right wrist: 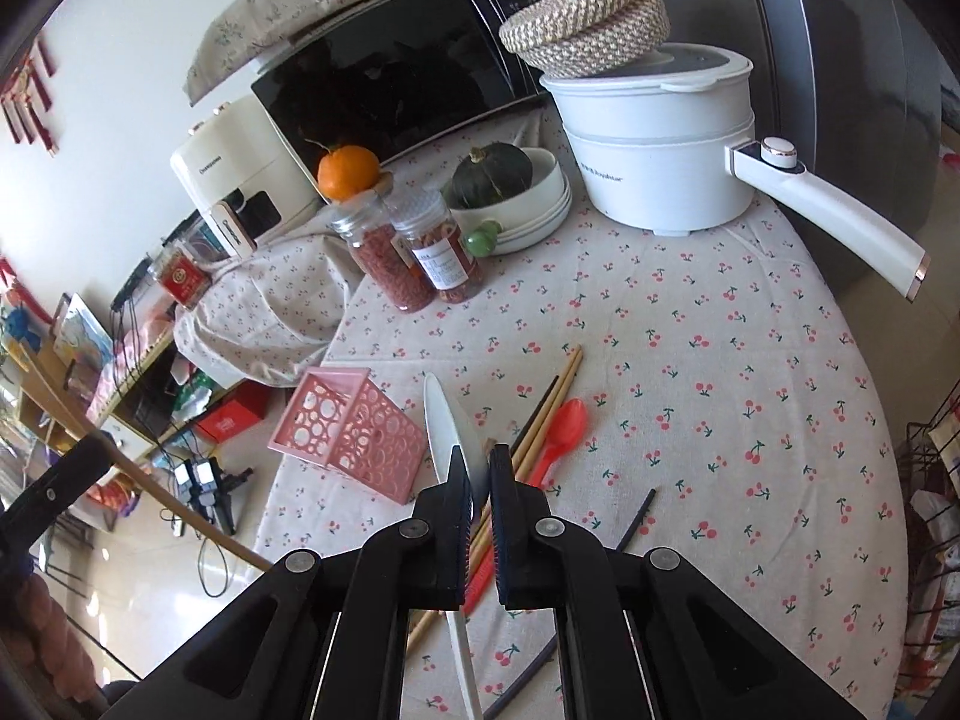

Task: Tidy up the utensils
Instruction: 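Close the right tool on the white plastic spoon handle and lift it, then carry the wooden chopstick with the left tool while the right tool carries the spoon to the pink basket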

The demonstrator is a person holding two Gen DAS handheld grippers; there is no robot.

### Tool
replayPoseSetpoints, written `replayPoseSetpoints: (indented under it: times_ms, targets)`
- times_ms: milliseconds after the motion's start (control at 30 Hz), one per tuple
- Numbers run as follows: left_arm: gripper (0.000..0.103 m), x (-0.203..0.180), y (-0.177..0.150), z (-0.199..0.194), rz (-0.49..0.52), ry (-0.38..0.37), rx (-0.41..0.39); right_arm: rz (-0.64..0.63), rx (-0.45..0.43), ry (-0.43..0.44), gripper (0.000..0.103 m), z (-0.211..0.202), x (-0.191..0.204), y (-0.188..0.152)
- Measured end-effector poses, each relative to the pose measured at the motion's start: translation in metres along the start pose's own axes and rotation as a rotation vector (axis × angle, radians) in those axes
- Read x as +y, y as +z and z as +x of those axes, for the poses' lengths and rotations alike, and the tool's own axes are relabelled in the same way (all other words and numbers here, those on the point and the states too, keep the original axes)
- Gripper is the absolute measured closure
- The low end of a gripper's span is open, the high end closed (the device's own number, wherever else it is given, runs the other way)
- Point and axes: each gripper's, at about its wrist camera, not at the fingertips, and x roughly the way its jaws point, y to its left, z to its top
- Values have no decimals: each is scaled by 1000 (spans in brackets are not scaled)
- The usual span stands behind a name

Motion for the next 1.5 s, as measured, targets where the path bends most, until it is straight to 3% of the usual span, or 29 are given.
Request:
replayPoseSetpoints:
  times_ms: [233,567,833,1367,1400,1500]
  targets:
    - [96,14,12,-14,-6,46,-191,-17,-105,67,97,-26,14,4]
    - [96,39,29,7,-62,163,-241,-6,-115,71,97,-19,13,4]
    - [96,43,26,44,-63,200,-154,-16,-129,55,97,-18,11,3]
    - [95,84,23,91,-196,202,6,21,-211,93,97,-13,21,9]
    - [93,85,23,91,-202,199,6,26,-219,96,97,-14,23,9]
    - [68,86,23,90,-200,182,21,41,-244,110,97,-13,30,9]
